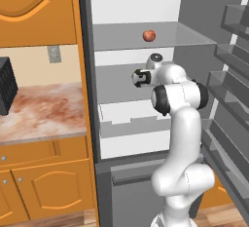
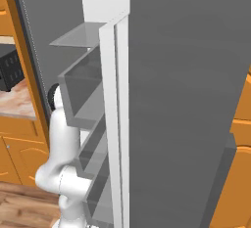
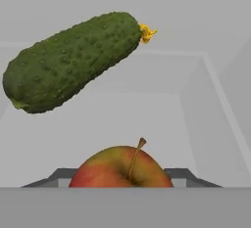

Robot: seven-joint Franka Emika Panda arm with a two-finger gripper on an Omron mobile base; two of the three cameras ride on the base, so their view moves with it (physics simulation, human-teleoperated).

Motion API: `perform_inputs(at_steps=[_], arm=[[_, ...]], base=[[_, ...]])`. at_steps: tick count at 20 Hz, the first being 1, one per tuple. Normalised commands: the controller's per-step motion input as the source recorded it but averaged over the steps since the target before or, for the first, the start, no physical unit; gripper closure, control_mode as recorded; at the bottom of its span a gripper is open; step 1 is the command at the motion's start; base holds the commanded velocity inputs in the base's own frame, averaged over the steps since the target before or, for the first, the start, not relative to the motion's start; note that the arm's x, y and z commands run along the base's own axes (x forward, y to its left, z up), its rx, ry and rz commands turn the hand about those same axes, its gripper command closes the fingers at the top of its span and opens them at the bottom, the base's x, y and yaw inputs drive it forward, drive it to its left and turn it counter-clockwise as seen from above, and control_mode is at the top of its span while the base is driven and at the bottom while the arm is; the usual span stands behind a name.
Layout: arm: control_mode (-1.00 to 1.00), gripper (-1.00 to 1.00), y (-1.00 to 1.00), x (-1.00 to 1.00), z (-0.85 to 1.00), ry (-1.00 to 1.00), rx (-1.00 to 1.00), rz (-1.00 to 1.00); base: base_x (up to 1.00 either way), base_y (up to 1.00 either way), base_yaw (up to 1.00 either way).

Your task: Pick up the apple and peach from the fridge and place one fruit on each plate on the dining counter.

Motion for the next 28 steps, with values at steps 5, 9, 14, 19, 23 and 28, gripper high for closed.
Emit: perform_inputs(at_steps=[5, 9, 14, 19, 23, 28], arm=[[-1.0, 1.0, 0.12, -0.72, -0.04, -0.15, 0.0, 0.0], [-1.0, 1.0, 0.2, -1.0, 0.14, -0.17, 0.0, 0.0], [-1.0, 1.0, 0.12, -0.96, 0.39, -0.02, 0.0, 0.0], [-1.0, 1.0, 0.0, -0.32, 0.83, 0.09, 0.03, 0.0], [-1.0, 1.0, 0.0, -0.16, 0.96, 0.27, 0.06, 0.0], [-1.0, 1.0, 0.0, -0.43, 0.42, 0.24, 0.0, 0.0]], base=[[0.0, 0.0, 0.0], [0.0, 0.0, 0.0], [0.0, 0.0, 0.0], [0.0, 0.0, 0.0], [0.0, 0.0, 0.0], [0.0, 0.0, 0.0]])
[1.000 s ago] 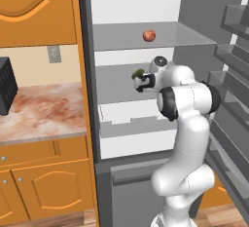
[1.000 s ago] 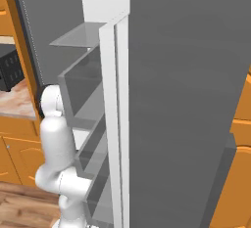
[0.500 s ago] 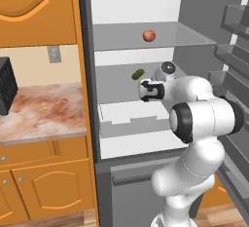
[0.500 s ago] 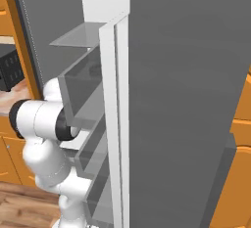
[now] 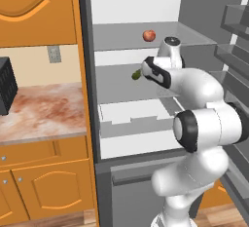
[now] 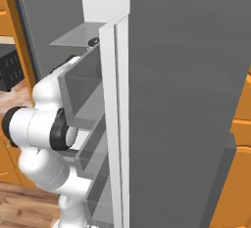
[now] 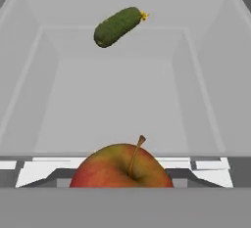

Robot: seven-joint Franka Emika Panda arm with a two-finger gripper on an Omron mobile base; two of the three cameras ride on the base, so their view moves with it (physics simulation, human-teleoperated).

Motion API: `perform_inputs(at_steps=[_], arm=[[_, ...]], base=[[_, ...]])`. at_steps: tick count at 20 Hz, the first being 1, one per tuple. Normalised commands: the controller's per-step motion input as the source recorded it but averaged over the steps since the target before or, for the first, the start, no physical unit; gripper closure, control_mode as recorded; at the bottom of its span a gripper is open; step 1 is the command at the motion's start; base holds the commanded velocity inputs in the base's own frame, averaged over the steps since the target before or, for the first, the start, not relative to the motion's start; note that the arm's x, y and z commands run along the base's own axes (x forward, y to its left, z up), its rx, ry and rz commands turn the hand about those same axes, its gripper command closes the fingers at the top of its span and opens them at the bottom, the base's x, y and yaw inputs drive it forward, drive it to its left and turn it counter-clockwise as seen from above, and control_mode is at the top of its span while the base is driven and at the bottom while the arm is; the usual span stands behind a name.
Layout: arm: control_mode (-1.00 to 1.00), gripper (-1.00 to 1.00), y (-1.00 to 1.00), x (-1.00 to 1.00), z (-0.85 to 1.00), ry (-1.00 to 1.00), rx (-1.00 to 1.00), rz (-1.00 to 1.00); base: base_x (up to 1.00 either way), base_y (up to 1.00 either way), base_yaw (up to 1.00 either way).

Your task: Pick up the apple and peach from the fridge and place one fruit on each plate on the dining counter.

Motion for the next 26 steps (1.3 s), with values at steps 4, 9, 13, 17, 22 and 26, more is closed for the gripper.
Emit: perform_inputs(at_steps=[4, 9, 13, 17, 22, 26], arm=[[-1.0, 1.0, 0.0, -0.96, 0.08, 0.0, 0.0, 0.0], [-1.0, 1.0, 0.0, -1.0, 0.2, -0.02, 0.0, 0.0], [-1.0, 1.0, 0.0, -0.85, 0.61, 0.05, 0.0, 0.0], [-1.0, 1.0, 0.02, -0.69, 0.48, 0.15, 0.0, 0.0], [-1.0, 1.0, 0.14, -0.83, 0.13, 0.11, 0.0, 0.0], [-1.0, 1.0, 0.16, -0.79, 0.2, 0.12, 0.0, 0.0]], base=[[0.0, 0.0, 0.0], [0.0, 0.0, 0.0], [0.0, 0.0, 0.0], [0.0, 0.0, 0.0], [0.0, 0.0, 0.0], [0.0, 0.0, 0.0]])
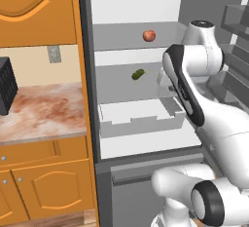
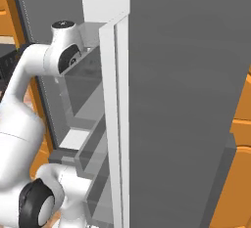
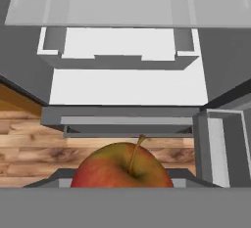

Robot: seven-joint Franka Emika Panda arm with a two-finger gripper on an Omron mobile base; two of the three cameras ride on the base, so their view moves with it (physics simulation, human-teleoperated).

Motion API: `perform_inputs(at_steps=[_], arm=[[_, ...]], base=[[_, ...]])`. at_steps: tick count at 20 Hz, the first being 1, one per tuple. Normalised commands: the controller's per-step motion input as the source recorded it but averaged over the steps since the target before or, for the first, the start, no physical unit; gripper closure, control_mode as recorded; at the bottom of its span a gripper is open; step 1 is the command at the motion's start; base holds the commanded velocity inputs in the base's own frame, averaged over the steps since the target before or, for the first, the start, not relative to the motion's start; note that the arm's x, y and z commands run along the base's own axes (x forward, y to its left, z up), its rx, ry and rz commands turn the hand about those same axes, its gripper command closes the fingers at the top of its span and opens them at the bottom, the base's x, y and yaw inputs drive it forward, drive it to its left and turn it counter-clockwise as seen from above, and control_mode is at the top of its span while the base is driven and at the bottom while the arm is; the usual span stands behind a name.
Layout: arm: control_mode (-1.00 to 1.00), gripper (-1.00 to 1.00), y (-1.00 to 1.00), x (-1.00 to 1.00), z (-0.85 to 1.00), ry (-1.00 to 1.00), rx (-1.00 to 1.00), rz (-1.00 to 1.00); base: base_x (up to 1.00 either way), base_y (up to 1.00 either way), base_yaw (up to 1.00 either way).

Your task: Pick up the apple and peach from the fridge and place one fruit on each plate on the dining counter.

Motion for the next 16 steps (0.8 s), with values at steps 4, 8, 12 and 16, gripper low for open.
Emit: perform_inputs(at_steps=[4, 8, 12, 16], arm=[[-1.0, 1.0, 0.2, -0.63, 0.28, 0.07, 0.0, 0.0], [-1.0, 1.0, 0.2, -0.57, 0.37, 0.01, 0.0, 0.0], [-1.0, 1.0, 0.25, -0.73, 0.03, -0.04, -0.02, 0.02], [-1.0, 1.0, 0.23, -0.63, -0.05, -0.11, -0.07, 0.04]], base=[[0.0, 0.0, 0.0], [0.0, 0.0, 0.0], [0.0, 0.0, 0.0], [0.0, 0.0, 0.0]])
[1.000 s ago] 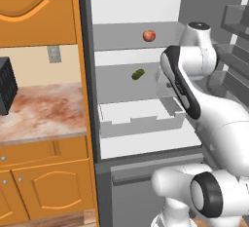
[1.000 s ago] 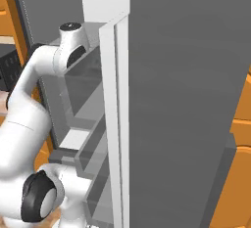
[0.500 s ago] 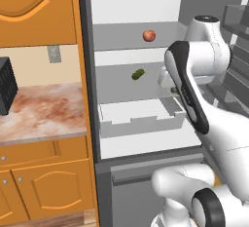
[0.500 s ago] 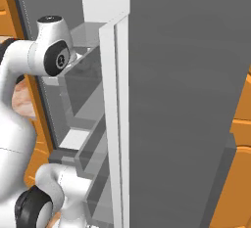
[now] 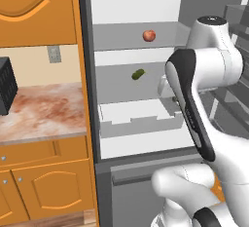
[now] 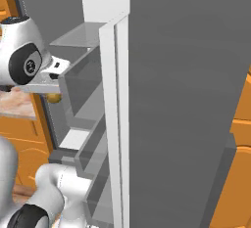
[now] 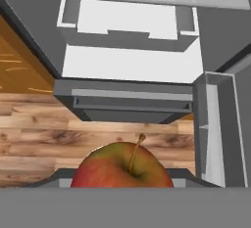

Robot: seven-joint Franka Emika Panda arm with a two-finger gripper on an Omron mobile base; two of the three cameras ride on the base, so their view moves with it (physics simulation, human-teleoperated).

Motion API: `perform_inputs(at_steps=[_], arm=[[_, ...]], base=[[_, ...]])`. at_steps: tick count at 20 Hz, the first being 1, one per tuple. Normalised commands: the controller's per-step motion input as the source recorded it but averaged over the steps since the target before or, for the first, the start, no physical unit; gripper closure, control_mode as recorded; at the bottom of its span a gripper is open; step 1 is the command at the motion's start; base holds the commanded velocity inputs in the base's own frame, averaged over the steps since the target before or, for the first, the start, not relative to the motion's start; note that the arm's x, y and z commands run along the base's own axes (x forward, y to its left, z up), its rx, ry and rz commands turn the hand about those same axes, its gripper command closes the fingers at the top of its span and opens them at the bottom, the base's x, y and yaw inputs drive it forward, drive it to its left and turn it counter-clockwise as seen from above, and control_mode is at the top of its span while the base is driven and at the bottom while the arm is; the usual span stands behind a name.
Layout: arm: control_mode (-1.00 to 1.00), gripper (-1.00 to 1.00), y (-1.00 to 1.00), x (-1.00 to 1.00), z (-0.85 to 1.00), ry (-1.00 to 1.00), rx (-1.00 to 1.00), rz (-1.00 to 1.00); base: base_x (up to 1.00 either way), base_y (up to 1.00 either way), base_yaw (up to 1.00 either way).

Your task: Pick up the apple and peach from the fridge and place one fruit on each plate on the dining counter.

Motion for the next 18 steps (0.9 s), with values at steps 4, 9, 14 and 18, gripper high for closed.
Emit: perform_inputs(at_steps=[4, 9, 14, 18], arm=[[-1.0, 1.0, 0.01, -0.76, 0.0, -0.21, 0.0, 0.11], [-1.0, 1.0, 0.01, -0.54, -0.06, -0.05, 0.0, 0.19], [1.0, 1.0, 0.0, 0.0, -0.01, 0.01, 0.0, 0.04], [1.0, 1.0, 0.0, 0.0, 0.0, 0.0, 0.0, 0.0]], base=[[0.0, 0.0, 0.0], [0.0, 0.0, 0.0], [-0.07, 0.0, 0.12], [-0.66, 0.12, 0.41]])
